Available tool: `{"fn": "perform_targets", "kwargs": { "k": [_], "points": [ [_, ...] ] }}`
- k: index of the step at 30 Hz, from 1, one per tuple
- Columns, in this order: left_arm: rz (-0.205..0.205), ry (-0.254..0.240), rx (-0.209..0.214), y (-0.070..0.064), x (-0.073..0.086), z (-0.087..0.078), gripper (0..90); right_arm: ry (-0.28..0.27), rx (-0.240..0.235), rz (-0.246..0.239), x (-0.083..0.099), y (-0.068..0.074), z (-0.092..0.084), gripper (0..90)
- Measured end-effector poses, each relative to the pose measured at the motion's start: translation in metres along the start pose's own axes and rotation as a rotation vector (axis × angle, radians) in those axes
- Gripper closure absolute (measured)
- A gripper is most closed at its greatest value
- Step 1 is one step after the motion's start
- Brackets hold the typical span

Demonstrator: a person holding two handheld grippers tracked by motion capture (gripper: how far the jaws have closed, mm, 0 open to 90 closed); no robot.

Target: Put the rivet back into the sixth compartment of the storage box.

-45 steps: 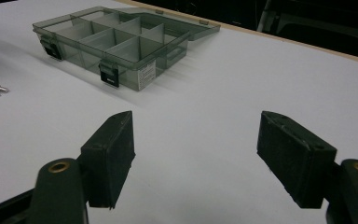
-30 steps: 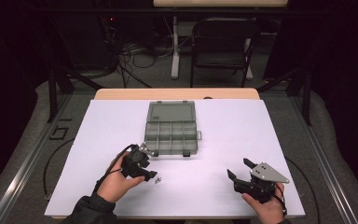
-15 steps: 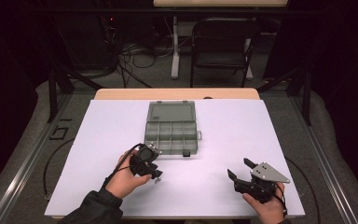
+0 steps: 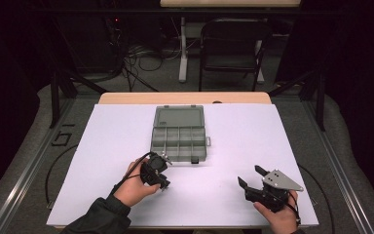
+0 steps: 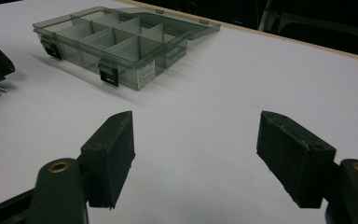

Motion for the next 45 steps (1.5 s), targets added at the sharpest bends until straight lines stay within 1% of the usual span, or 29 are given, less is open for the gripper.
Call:
{"fn": "perform_targets", "kwargs": {
  "k": [5,7,8,10,12,14,15,18,19,20,23,28,29,30,33,35,40,44,45],
  "points": [
    [0.003,0.011,0.001,0.000,0.001,0.003,75.3,0.002,-0.002,-0.001,0.000,0.000,0.000,27.4],
    [0.006,0.017,-0.004,0.001,0.002,0.004,76.4,0.002,-0.002,0.000,0.000,0.000,0.000,27.4],
    [0.003,0.014,-0.005,0.001,0.002,0.005,78.2,0.004,-0.002,-0.001,0.000,-0.001,0.000,27.4],
    [-0.003,0.019,-0.009,0.001,0.002,0.006,78.7,0.004,-0.002,-0.001,0.001,-0.001,0.000,27.4],
    [-0.001,0.032,-0.008,0.002,0.003,0.007,81.2,0.001,-0.002,0.000,0.000,-0.001,0.000,27.4],
    [0.003,0.036,-0.007,0.003,0.003,0.008,81.8,0.002,-0.002,0.001,0.001,-0.001,0.000,27.4],
    [-0.005,0.027,-0.001,0.003,0.003,0.008,81.9,0.003,-0.002,0.002,0.001,-0.001,0.000,27.5],
    [-0.009,0.029,0.003,0.003,0.003,0.008,82.2,0.004,-0.004,0.001,0.001,-0.001,0.000,27.5],
    [-0.013,0.023,0.005,0.003,0.003,0.009,82.2,0.004,-0.004,0.001,0.001,-0.001,0.000,27.5],
    [-0.012,0.029,0.007,0.003,0.003,0.008,82.4,0.004,-0.002,0.001,0.001,-0.001,0.000,27.5],
    [-0.021,0.019,0.008,0.003,0.002,0.008,82.6,0.005,-0.002,0.001,0.001,-0.001,0.000,27.6],
    [-0.037,-0.010,0.014,0.004,-0.001,0.002,83.0,0.007,-0.002,0.005,0.001,-0.001,-0.001,27.6],
    [-0.041,-0.005,0.019,0.004,-0.001,0.000,83.0,0.007,-0.002,0.005,0.001,-0.001,-0.001,27.6],
    [-0.043,-0.013,0.024,0.004,-0.002,-0.001,83.0,0.004,-0.004,0.006,0.001,-0.001,0.000,27.6],
    [-0.053,-0.019,0.024,0.006,-0.004,-0.004,83.0,0.006,-0.004,0.004,0.001,-0.001,0.000,27.6],
    [-0.056,-0.020,0.030,0.006,-0.005,-0.007,83.1,0.007,-0.003,0.002,0.001,-0.001,-0.001,27.6],
    [-0.061,-0.030,0.027,0.006,-0.008,-0.011,83.1,0.005,-0.004,0.005,0.001,-0.001,0.000,27.6],
    [-0.059,-0.031,0.025,0.005,-0.012,-0.017,83.1,0.005,-0.001,0.004,0.001,-0.002,-0.001,27.6],
    [-0.059,-0.039,0.024,0.005,-0.013,-0.019,83.1,0.004,-0.001,0.006,0.001,-0.002,-0.001,27.6]
  ]
}}
Point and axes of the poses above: each handheld gripper's, and its own axes: z roughly forward along the jaws, x roughly out of its underside, y roughly to its left, the point moved 8 cm from there along z, roughly forward along the jaws, and after that the axes turned 13 degrees about -z, right-handed, at the moved point
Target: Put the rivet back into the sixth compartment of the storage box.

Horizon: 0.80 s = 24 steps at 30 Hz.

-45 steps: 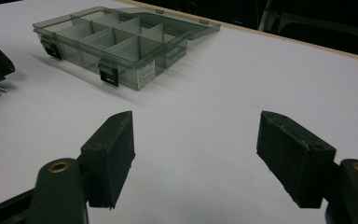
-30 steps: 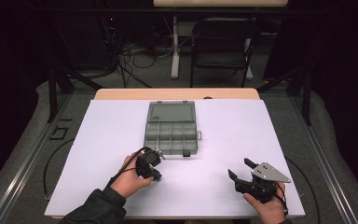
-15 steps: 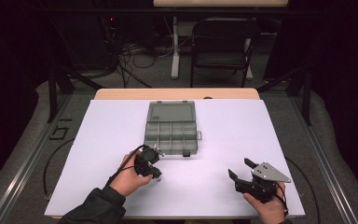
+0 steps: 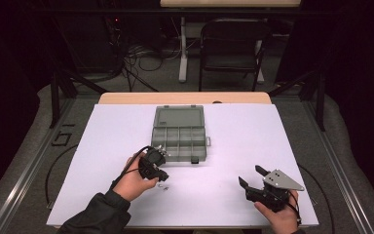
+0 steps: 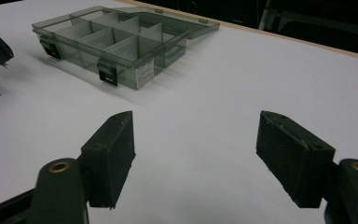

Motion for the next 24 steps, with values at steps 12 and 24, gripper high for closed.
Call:
{"fn": "perform_targets", "kwargs": {
  "k": [12,24],
  "points": [
    [-0.013,-0.065,-0.029,0.004,-0.032,-0.038,83.1,0.000,0.000,0.003,0.000,0.000,0.000,27.6],
    [-0.058,-0.107,-0.045,0.015,-0.061,-0.048,83.1,-0.001,-0.001,0.004,0.000,-0.001,0.000,27.6]
  ]
}}
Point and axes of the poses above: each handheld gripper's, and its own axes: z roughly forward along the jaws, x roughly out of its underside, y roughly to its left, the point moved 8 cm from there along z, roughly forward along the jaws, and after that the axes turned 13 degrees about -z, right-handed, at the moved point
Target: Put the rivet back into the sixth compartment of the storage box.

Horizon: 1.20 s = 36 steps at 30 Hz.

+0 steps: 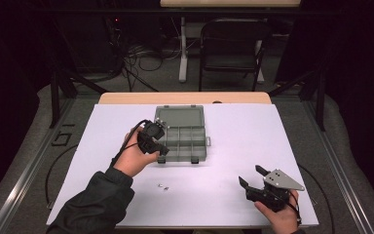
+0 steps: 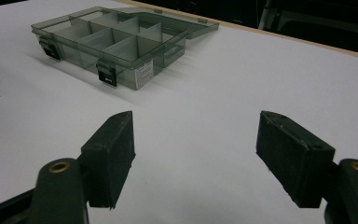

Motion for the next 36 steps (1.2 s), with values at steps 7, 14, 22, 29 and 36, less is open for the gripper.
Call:
{"fn": "perform_targets", "kwargs": {
  "k": [7,14,22,29,36],
  "points": [
    [-0.022,-0.002,-0.005,0.008,-0.006,0.006,83.1,0.003,0.000,-0.001,0.000,0.000,0.000,27.6],
    [-0.044,-0.016,-0.016,0.014,-0.013,0.012,83.1,0.003,-0.001,-0.002,0.000,0.000,0.000,27.6],
    [-0.063,-0.023,-0.023,0.017,-0.020,0.024,83.1,0.003,-0.003,-0.001,0.000,0.000,0.000,27.6],
    [-0.080,-0.028,-0.034,0.021,-0.025,0.033,83.0,0.005,-0.006,-0.001,0.001,0.000,0.000,27.7],
    [-0.096,-0.014,-0.037,0.022,-0.027,0.044,83.0,0.001,-0.004,0.000,0.000,-0.001,0.000,27.7]
  ]
}}
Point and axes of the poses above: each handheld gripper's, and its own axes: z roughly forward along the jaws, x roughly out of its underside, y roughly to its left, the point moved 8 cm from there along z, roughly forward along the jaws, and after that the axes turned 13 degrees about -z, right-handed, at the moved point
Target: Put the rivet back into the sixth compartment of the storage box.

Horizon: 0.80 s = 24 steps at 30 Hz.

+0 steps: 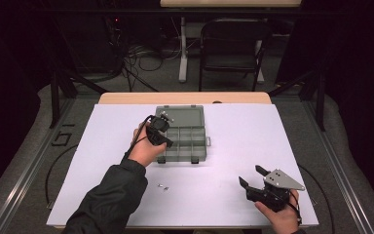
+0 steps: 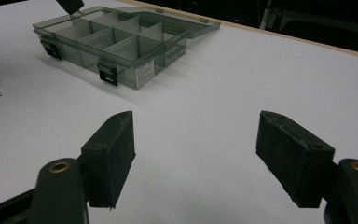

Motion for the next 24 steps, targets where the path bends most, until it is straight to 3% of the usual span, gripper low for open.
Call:
{"fn": "perform_targets", "kwargs": {
  "k": [12,24],
  "points": [
    [-0.008,0.017,0.002,-0.003,0.000,0.016,83.0,-0.003,-0.003,0.001,0.000,0.000,0.000,27.8],
    [0.001,0.029,0.003,-0.003,0.001,0.016,83.0,-0.004,-0.004,0.000,0.000,0.000,0.000,27.8]
  ]
}}
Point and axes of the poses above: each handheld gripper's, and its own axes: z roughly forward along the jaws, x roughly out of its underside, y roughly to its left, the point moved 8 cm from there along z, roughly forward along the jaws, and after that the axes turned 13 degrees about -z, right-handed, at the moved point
